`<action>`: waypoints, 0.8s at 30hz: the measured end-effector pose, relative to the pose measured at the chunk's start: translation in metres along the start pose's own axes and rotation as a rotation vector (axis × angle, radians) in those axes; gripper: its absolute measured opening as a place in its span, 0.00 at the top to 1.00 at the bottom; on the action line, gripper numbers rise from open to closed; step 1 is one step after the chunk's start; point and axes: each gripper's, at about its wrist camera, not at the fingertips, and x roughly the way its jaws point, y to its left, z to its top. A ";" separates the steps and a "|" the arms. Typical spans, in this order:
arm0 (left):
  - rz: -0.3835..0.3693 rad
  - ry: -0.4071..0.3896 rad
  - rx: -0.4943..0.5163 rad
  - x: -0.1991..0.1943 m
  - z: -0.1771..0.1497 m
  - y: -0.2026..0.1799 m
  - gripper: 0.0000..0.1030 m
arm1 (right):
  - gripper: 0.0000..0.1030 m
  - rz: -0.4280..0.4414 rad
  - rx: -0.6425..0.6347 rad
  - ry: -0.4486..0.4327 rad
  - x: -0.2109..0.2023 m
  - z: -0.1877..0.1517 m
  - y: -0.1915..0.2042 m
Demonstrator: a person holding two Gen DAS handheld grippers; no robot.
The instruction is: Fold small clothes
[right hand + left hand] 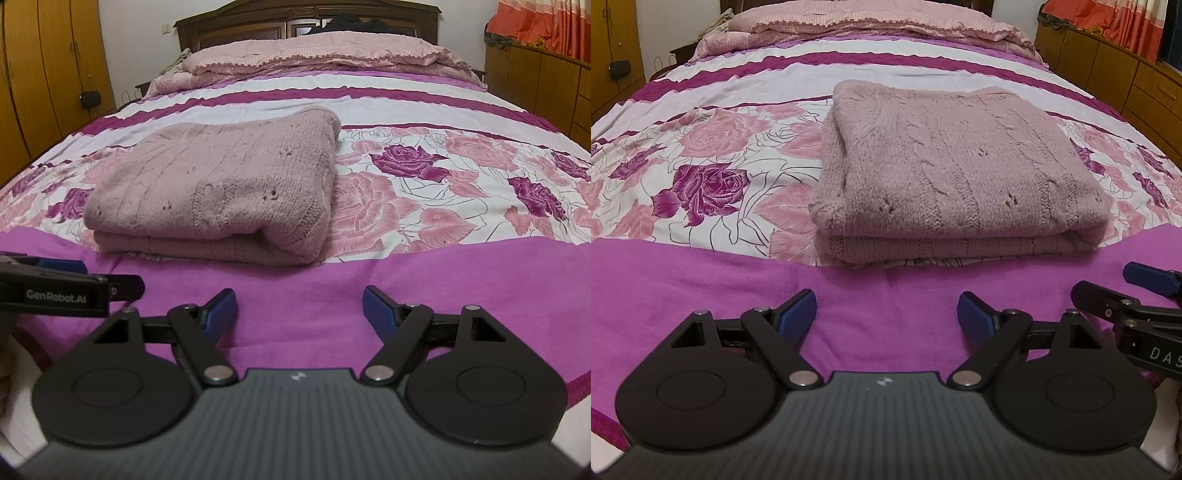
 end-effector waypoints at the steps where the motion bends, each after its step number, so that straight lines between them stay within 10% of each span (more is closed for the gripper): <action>1: 0.000 -0.001 0.001 0.000 0.000 0.000 0.14 | 0.25 0.000 0.000 0.000 0.000 0.000 0.000; 24: -0.006 -0.010 -0.002 -0.002 -0.002 0.000 0.14 | 0.23 -0.002 -0.006 0.001 0.001 0.000 0.001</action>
